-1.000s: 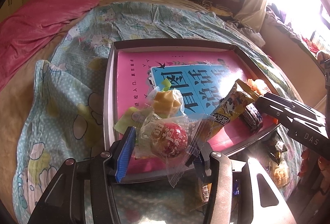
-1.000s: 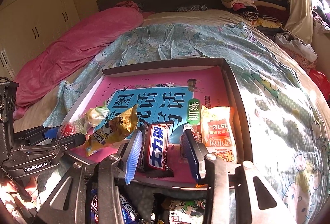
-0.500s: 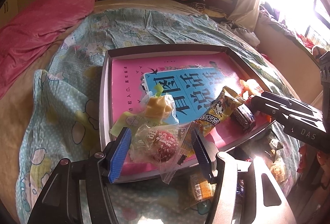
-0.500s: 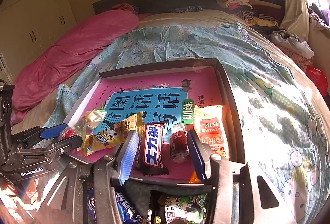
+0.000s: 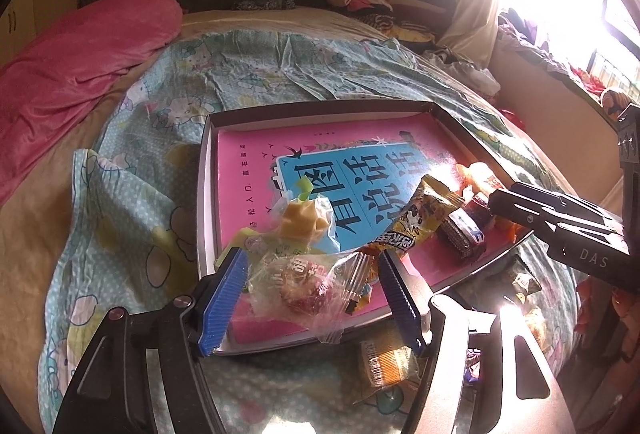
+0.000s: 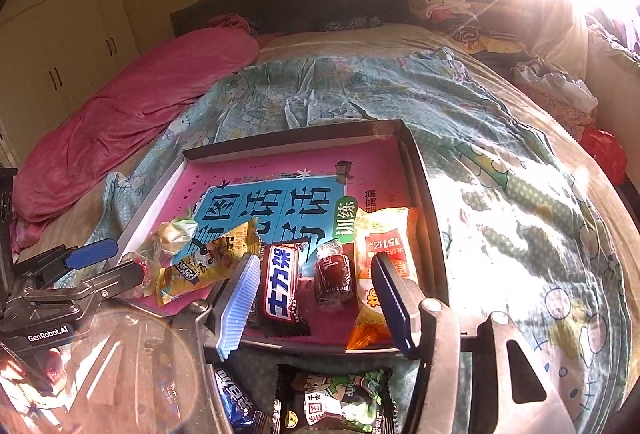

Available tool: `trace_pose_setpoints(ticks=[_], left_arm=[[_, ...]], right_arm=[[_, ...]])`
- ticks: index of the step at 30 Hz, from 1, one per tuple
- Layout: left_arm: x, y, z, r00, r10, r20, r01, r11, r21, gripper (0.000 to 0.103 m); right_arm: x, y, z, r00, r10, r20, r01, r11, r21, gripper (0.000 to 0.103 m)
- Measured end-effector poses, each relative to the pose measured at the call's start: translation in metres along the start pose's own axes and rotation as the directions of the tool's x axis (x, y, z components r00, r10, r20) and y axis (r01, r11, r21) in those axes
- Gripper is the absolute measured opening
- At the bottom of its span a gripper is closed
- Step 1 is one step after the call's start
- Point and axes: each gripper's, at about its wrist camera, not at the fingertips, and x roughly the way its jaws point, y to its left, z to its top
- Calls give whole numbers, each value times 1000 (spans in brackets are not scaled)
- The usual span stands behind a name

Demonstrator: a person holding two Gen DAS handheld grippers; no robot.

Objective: Organize snacks
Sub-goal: 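Withdraw both open tools from the tray toward the remaining snacks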

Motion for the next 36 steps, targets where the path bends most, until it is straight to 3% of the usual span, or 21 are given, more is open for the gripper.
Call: trace_pose_setpoints(ticks=[13, 36], left_arm=[[-23, -2, 4, 996, -24, 90, 24, 1000, 1, 76], [-51, -5, -2, 987, -69, 145, 69, 998, 4, 76]], right_arm=[[-21, -14, 3, 999, -23, 41, 21, 999, 36, 64], [-45, -19, -5, 998, -19, 66, 17, 999, 38, 70]])
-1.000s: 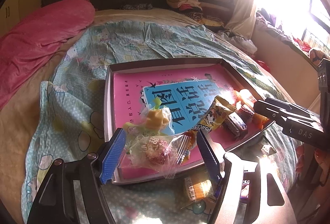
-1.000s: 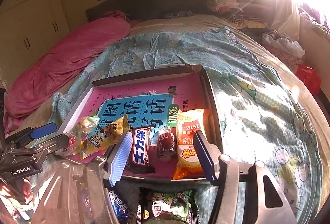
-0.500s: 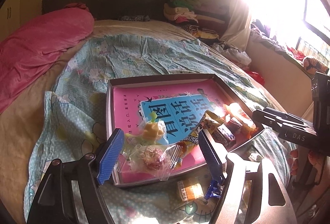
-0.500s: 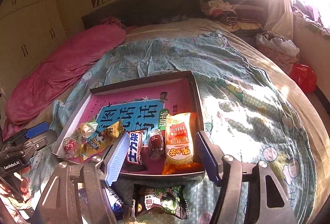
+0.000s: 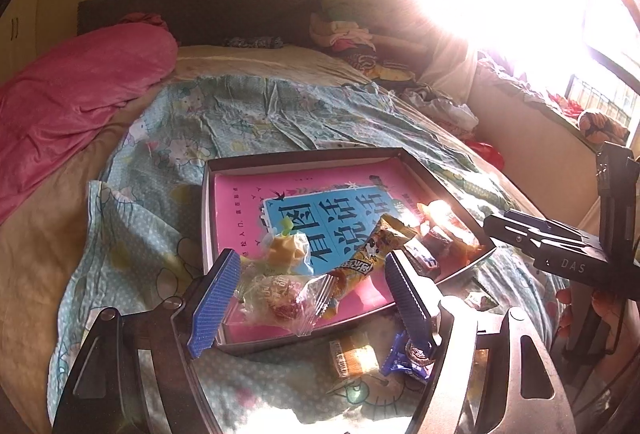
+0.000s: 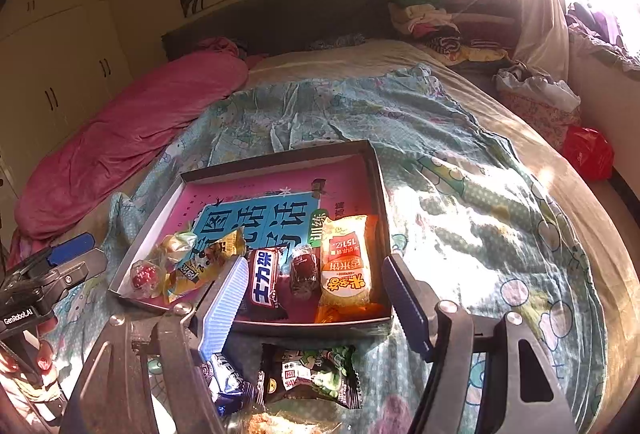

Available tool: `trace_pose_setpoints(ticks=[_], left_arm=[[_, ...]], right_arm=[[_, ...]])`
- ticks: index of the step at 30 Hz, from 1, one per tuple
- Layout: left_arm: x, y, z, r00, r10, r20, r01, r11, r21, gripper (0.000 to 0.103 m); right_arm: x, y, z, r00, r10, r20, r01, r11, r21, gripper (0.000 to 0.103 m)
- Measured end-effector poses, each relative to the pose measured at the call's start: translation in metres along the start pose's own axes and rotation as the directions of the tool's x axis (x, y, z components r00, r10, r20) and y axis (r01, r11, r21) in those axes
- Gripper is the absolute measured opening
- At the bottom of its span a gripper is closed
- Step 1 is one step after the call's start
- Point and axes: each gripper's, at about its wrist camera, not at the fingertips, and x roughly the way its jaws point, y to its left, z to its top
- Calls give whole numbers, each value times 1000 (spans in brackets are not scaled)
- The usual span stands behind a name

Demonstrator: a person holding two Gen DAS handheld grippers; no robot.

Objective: Organize snacks
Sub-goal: 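Withdraw both open tools from the tray toward the remaining snacks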

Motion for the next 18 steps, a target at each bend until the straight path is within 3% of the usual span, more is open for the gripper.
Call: trace_pose_setpoints(ticks=[18], left_arm=[[-7, -26, -12, 999, -45, -17, 46, 997, 64, 76]], right_arm=[[-13, 0, -10, 1000, 3, -10, -3, 1000, -19, 71]])
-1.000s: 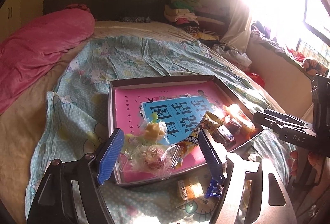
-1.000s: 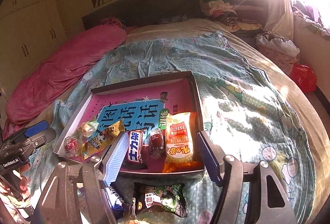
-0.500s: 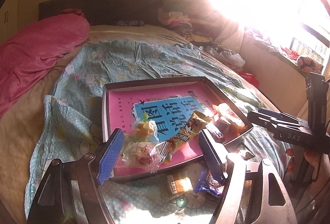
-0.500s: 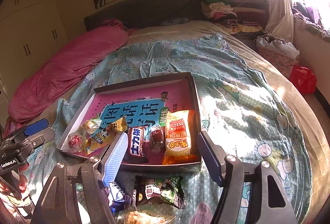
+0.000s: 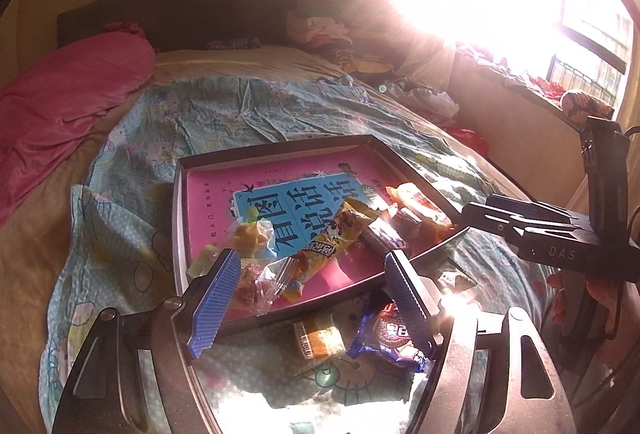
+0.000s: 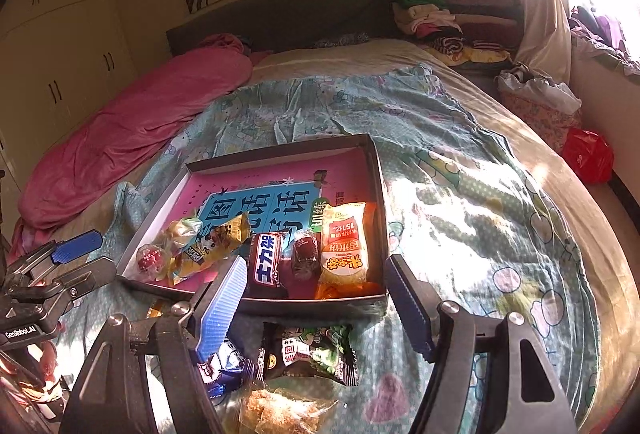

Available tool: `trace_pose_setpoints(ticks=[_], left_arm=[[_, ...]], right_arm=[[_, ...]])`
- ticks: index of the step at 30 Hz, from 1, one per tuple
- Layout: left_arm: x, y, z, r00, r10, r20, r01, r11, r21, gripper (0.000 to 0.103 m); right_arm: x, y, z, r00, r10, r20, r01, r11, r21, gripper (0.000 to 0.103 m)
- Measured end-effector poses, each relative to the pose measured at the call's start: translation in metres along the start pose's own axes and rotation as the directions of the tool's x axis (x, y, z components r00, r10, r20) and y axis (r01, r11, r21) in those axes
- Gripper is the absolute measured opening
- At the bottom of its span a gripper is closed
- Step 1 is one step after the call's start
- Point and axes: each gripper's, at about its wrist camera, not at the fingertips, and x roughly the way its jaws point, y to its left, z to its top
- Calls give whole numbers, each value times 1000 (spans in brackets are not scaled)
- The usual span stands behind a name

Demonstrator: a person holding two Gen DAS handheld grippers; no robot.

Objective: Organize snacks
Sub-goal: 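Withdraw both open tools from the tray toward the remaining snacks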

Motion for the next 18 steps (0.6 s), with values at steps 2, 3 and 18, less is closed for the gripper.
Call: trace_pose_setpoints(ticks=[2, 3, 18], left_arm=[[0, -3, -2, 1000, -4, -5, 4, 1000, 8, 76], [0, -5, -3, 1000, -7, -8, 7, 1000, 10, 76], [6, -27, -15, 997, -47, -63, 51, 997, 62, 76]], right_arm=[[-1, 0, -1, 1000, -1, -1, 1, 1000, -3, 71], [-1, 0, -1, 1000, -2, -1, 2, 1000, -3, 71], [-9, 4, -11, 1000, 2, -19, -3, 1000, -24, 71]])
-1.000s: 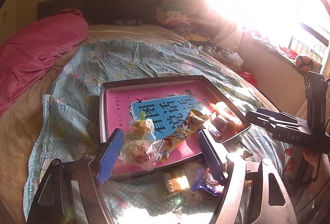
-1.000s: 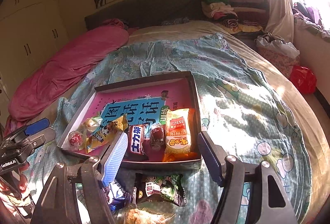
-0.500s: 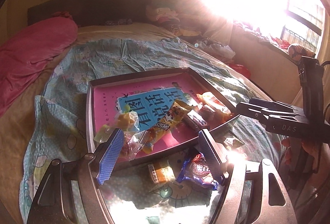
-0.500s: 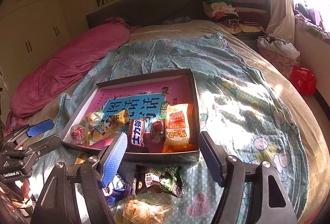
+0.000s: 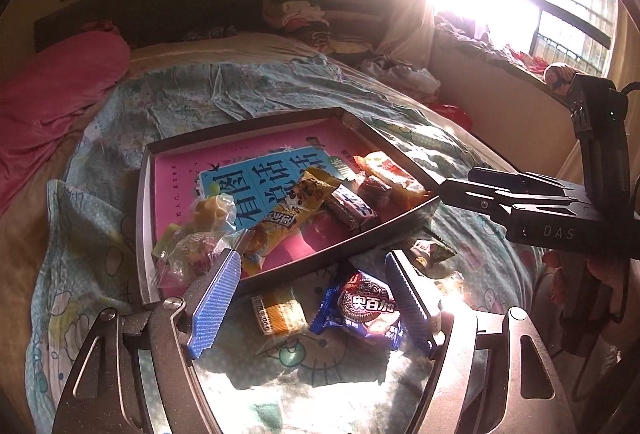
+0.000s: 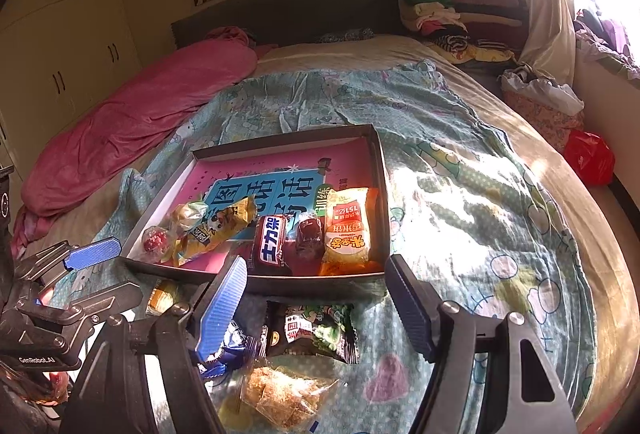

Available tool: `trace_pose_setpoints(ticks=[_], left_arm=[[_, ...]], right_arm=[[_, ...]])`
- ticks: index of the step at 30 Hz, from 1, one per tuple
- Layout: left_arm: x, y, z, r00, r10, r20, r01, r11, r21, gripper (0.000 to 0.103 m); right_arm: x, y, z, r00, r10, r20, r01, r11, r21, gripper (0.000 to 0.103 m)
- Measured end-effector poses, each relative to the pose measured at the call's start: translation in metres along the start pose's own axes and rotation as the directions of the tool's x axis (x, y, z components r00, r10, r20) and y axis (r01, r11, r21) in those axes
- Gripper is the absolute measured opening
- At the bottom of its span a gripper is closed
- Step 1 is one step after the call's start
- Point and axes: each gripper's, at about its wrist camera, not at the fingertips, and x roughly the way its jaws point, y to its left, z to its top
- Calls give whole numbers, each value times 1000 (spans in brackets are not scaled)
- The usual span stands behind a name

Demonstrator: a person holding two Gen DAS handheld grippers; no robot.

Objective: Organize snacks
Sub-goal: 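Withdraw both open tools from the tray toward the remaining snacks, then reach the left tool to the blue biscuit pack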

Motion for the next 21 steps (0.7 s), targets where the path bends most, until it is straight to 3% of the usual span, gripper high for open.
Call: trace_pose_setpoints(ticks=[21], left_arm=[[13, -33, -17, 998, 5, -62, 4, 991, 134, 76]], right_arm=[[-8, 3, -13, 999, 1, -40, -1, 1000, -2, 72]])
